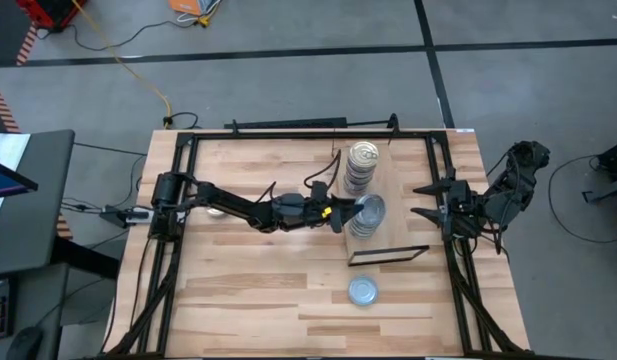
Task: Stack canned seafood by type on shelf
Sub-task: Stack the green tuna can on top of the other green tuna can on the shelf, then stack the blue-pink tuna can on top of the other blue-pink tuna can on the shelf
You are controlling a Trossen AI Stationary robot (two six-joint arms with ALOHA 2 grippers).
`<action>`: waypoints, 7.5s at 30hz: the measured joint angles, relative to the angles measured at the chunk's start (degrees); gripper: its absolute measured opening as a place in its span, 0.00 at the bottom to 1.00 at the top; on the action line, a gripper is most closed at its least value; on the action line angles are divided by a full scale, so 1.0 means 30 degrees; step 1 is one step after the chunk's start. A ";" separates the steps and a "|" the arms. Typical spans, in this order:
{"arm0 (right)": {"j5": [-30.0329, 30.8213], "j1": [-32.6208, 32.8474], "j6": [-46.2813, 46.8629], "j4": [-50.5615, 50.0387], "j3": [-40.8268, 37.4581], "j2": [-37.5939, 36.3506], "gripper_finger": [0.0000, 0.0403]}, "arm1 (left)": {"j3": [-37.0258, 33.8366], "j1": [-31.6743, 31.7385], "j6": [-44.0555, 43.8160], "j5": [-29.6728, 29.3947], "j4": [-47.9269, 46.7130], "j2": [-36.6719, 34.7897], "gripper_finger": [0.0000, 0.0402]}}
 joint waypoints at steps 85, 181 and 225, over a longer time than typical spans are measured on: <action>-0.0189 0.0007 -0.1508 0.1439 -0.0124 0.1086 0.69 | -1.0091 -0.5426 0.4160 -0.4641 -3.7053 -1.3826 0.50; -0.0430 0.0002 -0.1443 0.1263 -0.0117 0.1090 0.69 | -0.4201 0.5673 1.4867 0.4553 -4.4430 -0.5289 0.62; -0.0393 0.0000 -0.1421 0.1576 -0.0117 0.1093 0.69 | -0.1409 0.5212 0.6817 0.4823 -0.8746 -0.9600 0.45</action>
